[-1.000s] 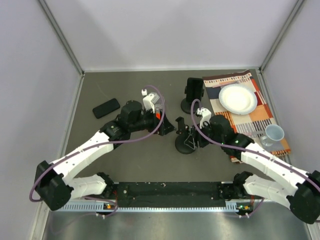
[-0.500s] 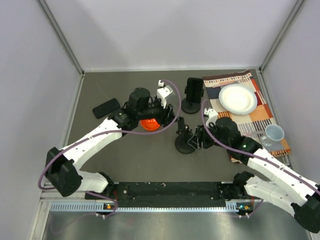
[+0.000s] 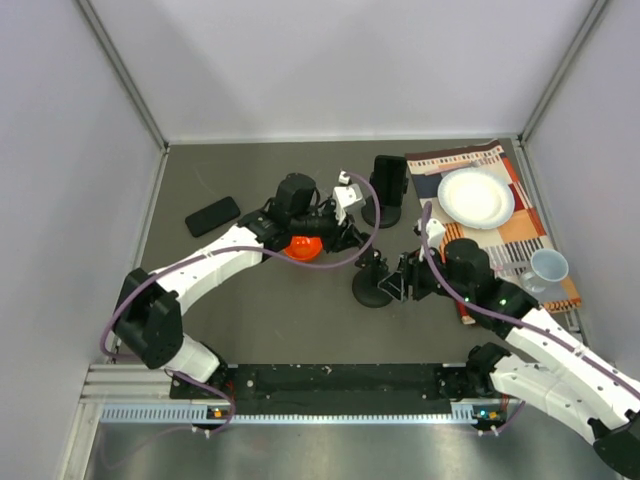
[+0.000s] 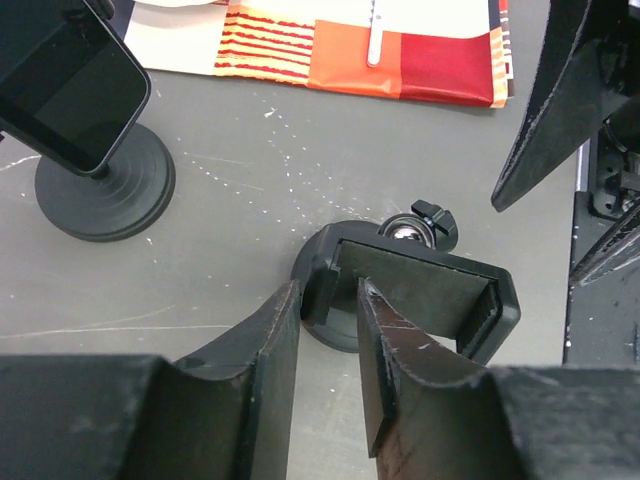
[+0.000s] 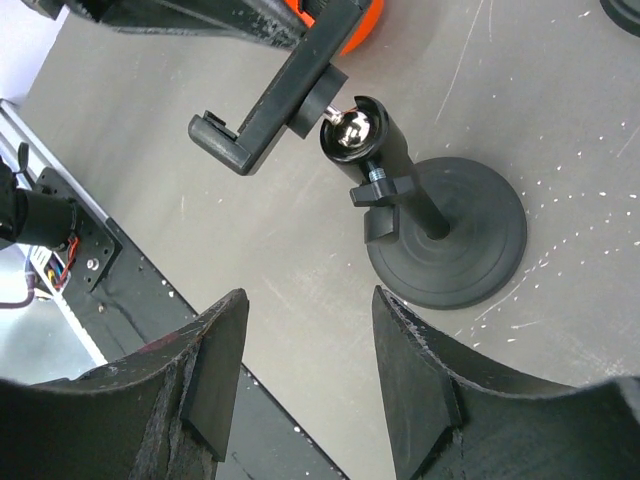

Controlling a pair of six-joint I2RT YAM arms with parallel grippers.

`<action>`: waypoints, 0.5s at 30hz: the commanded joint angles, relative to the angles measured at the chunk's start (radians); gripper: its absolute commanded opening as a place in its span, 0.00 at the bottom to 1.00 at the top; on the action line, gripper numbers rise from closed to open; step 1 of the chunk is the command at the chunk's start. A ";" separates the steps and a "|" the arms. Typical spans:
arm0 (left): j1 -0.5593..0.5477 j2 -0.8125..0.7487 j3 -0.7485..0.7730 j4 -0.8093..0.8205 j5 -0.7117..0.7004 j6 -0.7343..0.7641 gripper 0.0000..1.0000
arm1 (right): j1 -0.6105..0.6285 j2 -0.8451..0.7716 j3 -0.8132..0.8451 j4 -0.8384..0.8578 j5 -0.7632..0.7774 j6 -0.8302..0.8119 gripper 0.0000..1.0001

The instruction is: Place the phone on the phone stand

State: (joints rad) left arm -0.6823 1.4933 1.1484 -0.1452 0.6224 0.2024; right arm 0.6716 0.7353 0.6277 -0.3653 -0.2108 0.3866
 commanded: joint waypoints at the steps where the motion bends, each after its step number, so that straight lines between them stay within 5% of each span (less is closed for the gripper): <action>1: 0.006 0.018 0.031 0.030 0.051 0.026 0.27 | -0.004 -0.008 -0.013 0.009 -0.016 0.009 0.53; 7: 0.004 -0.017 -0.026 0.095 0.011 -0.037 0.02 | -0.004 0.004 -0.016 0.012 -0.013 0.003 0.53; 13: -0.019 -0.157 -0.171 0.208 -0.145 -0.181 0.00 | -0.004 0.033 -0.008 0.022 0.007 0.038 0.53; 15: -0.078 -0.214 -0.246 0.243 -0.335 -0.237 0.00 | -0.004 0.035 -0.006 0.031 0.014 0.049 0.53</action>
State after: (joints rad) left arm -0.6872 1.4151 1.0084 -0.0090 0.5404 0.0967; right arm 0.6716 0.7666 0.6090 -0.3721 -0.2115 0.4011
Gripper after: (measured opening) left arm 0.040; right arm 0.528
